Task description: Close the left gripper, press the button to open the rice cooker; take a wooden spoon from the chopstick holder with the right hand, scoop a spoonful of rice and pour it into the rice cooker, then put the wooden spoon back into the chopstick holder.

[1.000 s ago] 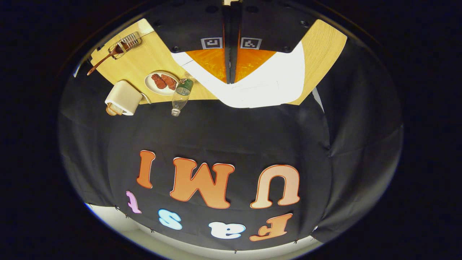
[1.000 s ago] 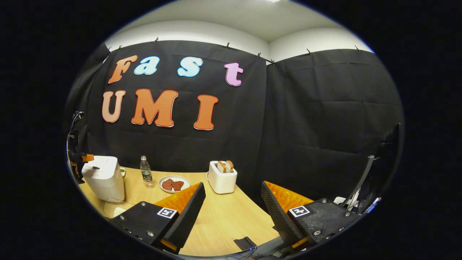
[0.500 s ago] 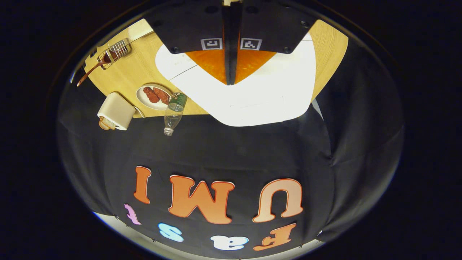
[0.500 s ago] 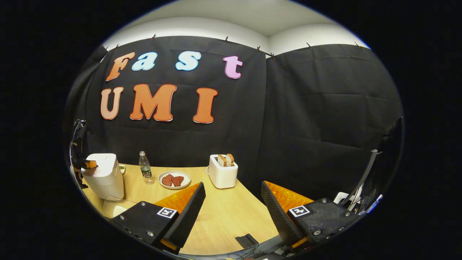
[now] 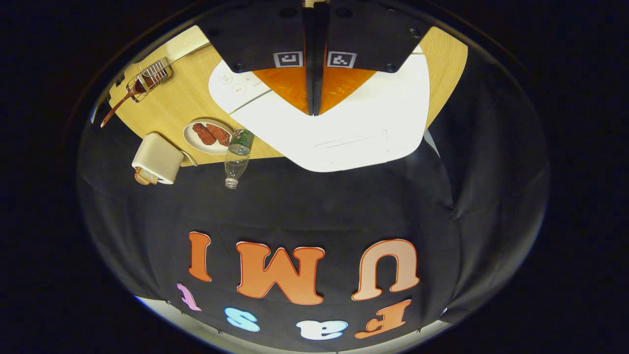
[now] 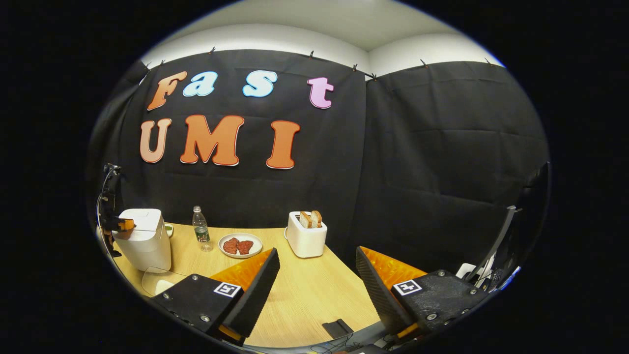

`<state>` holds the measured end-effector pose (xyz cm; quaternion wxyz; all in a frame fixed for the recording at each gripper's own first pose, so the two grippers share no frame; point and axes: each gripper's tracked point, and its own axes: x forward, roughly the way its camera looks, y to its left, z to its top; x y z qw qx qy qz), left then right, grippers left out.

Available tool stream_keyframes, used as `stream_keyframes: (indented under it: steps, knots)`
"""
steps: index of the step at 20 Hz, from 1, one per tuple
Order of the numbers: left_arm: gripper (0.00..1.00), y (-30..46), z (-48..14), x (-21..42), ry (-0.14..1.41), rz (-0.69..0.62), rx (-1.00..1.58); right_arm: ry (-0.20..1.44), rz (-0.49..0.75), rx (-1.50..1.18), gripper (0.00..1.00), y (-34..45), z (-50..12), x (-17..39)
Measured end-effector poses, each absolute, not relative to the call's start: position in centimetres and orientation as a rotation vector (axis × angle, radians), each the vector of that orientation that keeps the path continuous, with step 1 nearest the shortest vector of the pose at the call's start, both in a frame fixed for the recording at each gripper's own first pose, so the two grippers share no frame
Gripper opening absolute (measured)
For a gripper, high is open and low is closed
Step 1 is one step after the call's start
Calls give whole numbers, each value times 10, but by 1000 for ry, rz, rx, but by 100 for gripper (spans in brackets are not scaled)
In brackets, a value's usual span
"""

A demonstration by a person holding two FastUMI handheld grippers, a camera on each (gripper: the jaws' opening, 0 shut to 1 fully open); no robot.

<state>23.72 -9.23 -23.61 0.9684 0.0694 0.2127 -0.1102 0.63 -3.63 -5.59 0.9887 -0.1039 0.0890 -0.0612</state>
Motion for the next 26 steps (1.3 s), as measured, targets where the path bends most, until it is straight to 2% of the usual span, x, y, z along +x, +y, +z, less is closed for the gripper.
stream_keyframes:
  steps: [5,10,18,23,25,26]
  knots:
    - [5,-88,-127,244,198,-160,228,184,-96,-217,97,-26,-62,3]
    - [5,-98,-55,217,133,-185,121,153,-75,-196,97,-17,-54,2]
    - [5,-67,-31,157,160,-189,55,136,-29,-156,97,-4,-51,-1]
    - [5,-36,-34,123,206,-146,31,198,32,-56,97,15,-84,11]
    - [8,-23,-29,108,219,-131,1,244,66,-19,97,26,-105,16]
    - [15,-16,-20,101,204,-117,-7,264,81,3,97,31,-114,19]
